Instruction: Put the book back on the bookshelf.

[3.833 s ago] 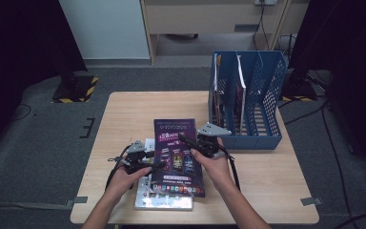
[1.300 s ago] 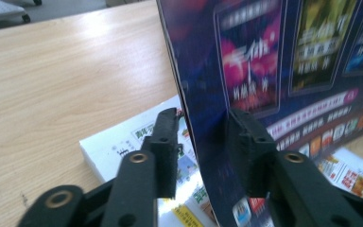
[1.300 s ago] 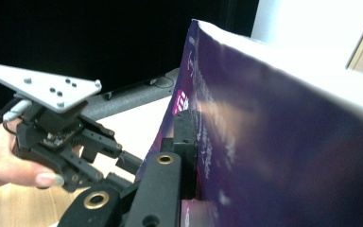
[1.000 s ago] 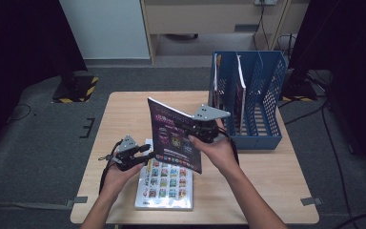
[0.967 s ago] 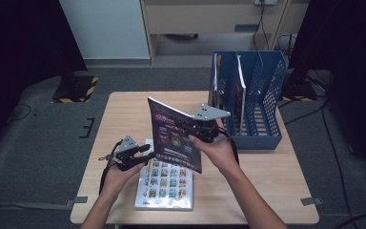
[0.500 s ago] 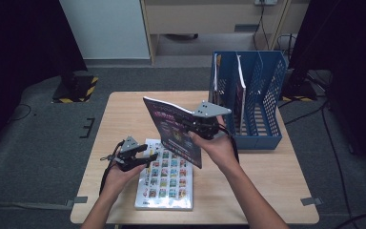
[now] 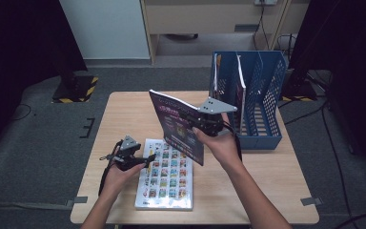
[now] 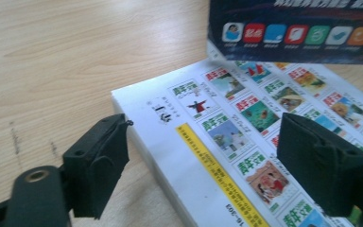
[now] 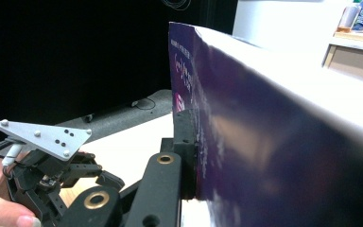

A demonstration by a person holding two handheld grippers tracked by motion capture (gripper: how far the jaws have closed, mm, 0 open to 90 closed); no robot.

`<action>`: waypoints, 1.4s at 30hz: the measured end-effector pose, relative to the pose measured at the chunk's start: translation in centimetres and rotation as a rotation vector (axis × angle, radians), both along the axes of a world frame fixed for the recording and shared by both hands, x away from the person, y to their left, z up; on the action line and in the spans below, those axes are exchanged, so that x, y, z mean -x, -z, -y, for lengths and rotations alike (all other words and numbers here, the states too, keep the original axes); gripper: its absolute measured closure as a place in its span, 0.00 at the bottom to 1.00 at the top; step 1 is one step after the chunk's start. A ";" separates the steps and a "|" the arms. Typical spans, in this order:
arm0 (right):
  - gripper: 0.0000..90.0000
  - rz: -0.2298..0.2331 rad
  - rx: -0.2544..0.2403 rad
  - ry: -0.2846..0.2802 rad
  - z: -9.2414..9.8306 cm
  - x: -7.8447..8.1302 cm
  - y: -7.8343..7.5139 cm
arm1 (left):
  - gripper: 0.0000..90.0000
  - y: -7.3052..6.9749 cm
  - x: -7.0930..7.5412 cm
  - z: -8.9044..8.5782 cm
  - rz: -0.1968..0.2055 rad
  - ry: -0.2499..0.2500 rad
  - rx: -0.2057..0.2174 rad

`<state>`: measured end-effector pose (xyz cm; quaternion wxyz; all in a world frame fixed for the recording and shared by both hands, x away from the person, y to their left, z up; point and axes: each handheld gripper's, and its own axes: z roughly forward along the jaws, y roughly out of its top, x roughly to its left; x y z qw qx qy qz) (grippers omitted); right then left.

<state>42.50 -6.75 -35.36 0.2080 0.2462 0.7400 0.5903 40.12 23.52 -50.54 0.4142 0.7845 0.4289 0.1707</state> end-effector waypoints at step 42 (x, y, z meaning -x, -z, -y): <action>0.93 0.003 -0.029 0.078 3.9 0.3 0.2 | 0.07 1.2 -1.0 -3.2 -0.050 -0.163 -0.024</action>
